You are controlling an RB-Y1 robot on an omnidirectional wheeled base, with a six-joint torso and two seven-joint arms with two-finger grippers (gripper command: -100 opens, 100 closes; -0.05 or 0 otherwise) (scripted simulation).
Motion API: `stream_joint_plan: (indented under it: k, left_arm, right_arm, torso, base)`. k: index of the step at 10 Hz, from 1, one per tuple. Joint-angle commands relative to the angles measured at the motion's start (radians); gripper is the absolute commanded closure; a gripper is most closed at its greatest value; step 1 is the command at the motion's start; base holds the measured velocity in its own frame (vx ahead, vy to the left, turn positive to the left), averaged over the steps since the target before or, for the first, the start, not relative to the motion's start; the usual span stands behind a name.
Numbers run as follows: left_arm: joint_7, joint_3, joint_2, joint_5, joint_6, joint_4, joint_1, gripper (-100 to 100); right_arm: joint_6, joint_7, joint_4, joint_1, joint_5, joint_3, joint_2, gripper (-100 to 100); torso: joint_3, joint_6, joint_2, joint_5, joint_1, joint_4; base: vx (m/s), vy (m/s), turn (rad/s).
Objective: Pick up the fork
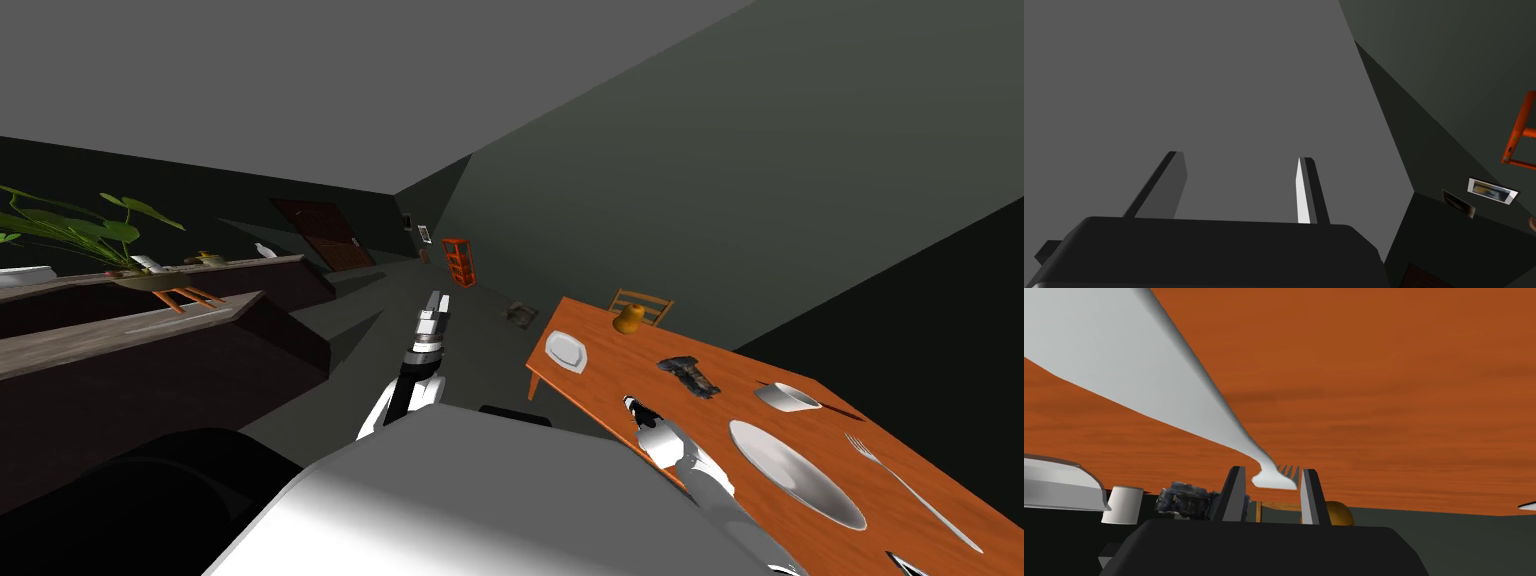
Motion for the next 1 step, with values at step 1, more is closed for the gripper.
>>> stream_joint_plan:
  k: [1]
  left_arm:
    - [0.000,0.000,0.000,0.000,0.000,0.000,0.000,0]
  right_arm:
    - [0.000,0.000,0.000,0.000,0.000,0.000,0.000,0]
  torso:
    - [0.000,0.000,0.000,0.000,0.000,0.000]
  base:
    - [-0.006,0.002,-0.003]
